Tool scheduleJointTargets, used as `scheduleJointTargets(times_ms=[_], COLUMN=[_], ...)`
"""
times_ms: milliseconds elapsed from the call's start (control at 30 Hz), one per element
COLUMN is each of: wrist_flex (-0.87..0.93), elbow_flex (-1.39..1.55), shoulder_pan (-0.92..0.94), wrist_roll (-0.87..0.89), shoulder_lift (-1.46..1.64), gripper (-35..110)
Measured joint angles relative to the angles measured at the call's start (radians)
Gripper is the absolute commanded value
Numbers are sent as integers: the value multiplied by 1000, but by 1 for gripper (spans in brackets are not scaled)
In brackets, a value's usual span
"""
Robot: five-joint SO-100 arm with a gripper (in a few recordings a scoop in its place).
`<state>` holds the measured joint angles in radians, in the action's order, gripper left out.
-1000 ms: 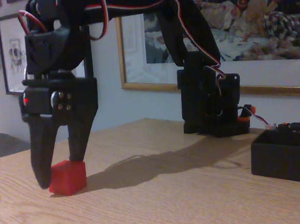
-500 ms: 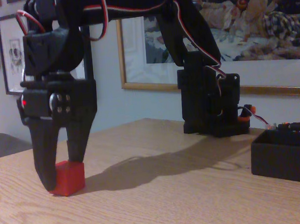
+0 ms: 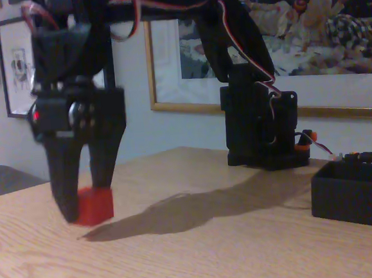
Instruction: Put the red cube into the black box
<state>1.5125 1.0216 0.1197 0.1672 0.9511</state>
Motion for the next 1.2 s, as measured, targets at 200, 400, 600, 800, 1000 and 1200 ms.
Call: scheduleJointTargets(times_ms=[200, 400, 600, 800, 1000, 1200], wrist_flex=[114, 172, 153, 69, -46, -156], elbow_flex=[43, 156, 374, 581, 782, 953], shoulder_pan=[54, 204, 451, 676, 841, 911], wrist_roll=[-5, -74, -166, -264, -316, -333], shoulder_lift=[267, 592, 821, 913, 953, 950], gripper=[4, 4, 4, 5, 6, 7])
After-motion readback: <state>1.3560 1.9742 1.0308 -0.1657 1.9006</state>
